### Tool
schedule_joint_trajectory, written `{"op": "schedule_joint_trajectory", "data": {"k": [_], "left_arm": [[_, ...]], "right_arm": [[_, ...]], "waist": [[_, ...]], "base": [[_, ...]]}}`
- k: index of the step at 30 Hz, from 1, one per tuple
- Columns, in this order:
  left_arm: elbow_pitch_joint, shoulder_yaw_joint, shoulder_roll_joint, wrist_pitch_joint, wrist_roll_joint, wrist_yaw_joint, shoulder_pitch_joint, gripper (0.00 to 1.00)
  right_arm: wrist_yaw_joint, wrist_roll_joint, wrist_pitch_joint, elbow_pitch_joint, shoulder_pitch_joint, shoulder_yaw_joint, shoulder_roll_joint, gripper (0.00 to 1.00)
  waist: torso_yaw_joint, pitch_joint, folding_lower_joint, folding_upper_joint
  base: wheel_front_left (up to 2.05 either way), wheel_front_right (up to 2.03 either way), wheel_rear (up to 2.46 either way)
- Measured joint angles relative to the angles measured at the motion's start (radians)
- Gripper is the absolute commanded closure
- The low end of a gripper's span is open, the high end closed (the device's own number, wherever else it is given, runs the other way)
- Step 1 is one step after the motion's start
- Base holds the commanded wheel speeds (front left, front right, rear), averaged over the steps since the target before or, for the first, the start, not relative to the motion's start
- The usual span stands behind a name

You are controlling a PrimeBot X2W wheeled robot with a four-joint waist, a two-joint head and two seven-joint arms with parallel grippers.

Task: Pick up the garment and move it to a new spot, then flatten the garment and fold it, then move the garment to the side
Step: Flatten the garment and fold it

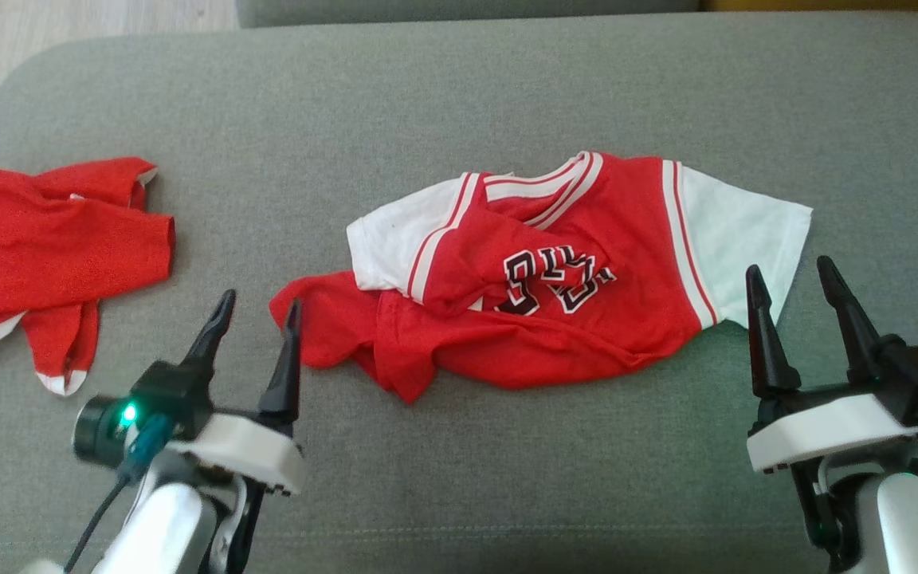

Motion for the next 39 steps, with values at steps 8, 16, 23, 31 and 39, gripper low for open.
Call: {"op": "schedule_joint_trajectory", "data": {"k": [8, 16, 23, 31, 39], "left_arm": [[0.091, -0.040, -0.030, 0.107, -0.046, -0.097, -0.185, 0.00], [0.388, -0.040, -0.087, 0.221, -0.133, -0.194, -0.402, 0.00], [0.580, -0.034, -0.101, 0.301, -0.192, -0.249, -0.467, 0.81], [0.601, -0.037, -0.099, 0.186, -0.192, -0.278, -0.525, 1.00], [0.661, -0.024, -0.080, 0.128, -0.182, -0.285, -0.676, 1.00]], "right_arm": [[0.000, 0.022, -0.005, -0.006, -0.020, 0.007, 0.000, 0.00], [0.000, 0.060, -0.040, -0.002, -0.070, 0.038, 0.000, 0.00], [0.000, 0.082, -0.062, 0.027, -0.071, 0.041, 0.000, 0.00], [0.000, 0.092, -0.068, 0.033, -0.071, 0.041, 0.000, 0.00], [0.000, 0.137, -0.081, 0.028, -0.083, 0.041, 0.000, 0.00]], "waist": [[-0.013, 0.051, 0.0000, 0.0000], [-0.073, 0.122, 0.0000, 0.0000], [-0.125, 0.148, 0.0000, 0.0000], [-0.145, 0.130, 0.0000, 0.0000], [-0.170, 0.162, 0.0000, 0.0000]], "base": [[0.00, 0.00, 0.00], [0.00, 0.00, 0.00], [0.00, 0.00, 0.00], [0.00, 0.00, 0.00], [0.00, 0.00, 0.00]]}}
